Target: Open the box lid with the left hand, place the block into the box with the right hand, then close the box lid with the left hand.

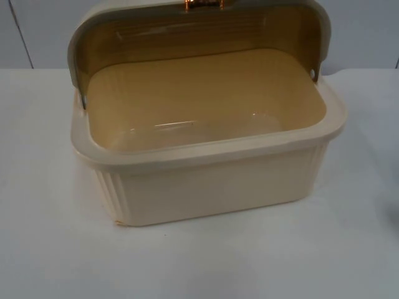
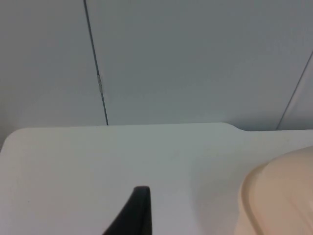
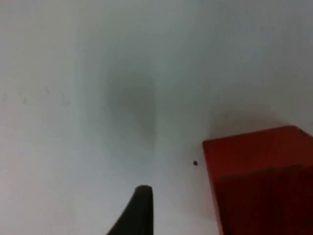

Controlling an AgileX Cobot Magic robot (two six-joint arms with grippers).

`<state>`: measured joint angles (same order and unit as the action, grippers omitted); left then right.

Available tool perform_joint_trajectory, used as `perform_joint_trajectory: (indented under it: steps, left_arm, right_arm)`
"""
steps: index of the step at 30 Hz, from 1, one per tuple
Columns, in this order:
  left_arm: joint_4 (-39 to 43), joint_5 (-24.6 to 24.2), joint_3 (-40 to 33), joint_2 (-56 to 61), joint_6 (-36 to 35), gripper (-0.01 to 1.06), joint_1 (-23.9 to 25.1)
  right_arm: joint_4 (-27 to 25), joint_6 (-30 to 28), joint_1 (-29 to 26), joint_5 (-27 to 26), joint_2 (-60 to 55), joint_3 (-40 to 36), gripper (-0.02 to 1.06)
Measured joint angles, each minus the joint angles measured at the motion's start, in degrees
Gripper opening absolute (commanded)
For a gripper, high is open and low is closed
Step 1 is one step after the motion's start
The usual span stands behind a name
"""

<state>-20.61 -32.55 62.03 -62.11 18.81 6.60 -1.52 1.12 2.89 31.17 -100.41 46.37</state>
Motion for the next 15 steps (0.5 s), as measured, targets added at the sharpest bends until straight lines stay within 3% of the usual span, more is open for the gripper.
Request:
perform_joint_trajectory:
  steps: [3, 8, 15]
  left_arm:
    - [0.00, 0.00, 0.00, 0.00, 0.00, 1.05, 0.00]
    - [0.04, 0.00, 0.00, 0.00, 0.00, 1.05, 0.00]
    - [0.13, 0.00, 0.00, 0.00, 0.07, 1.05, 0.00]
  right_arm:
    - [0.00, -0.41, 0.00, -0.60, -0.66, -0.79, 0.77]
    - [0.00, -1.12, 0.00, -1.66, -1.15, -1.73, 0.44]
    - [0.00, -1.12, 0.00, -2.17, -1.27, -1.82, 0.38]
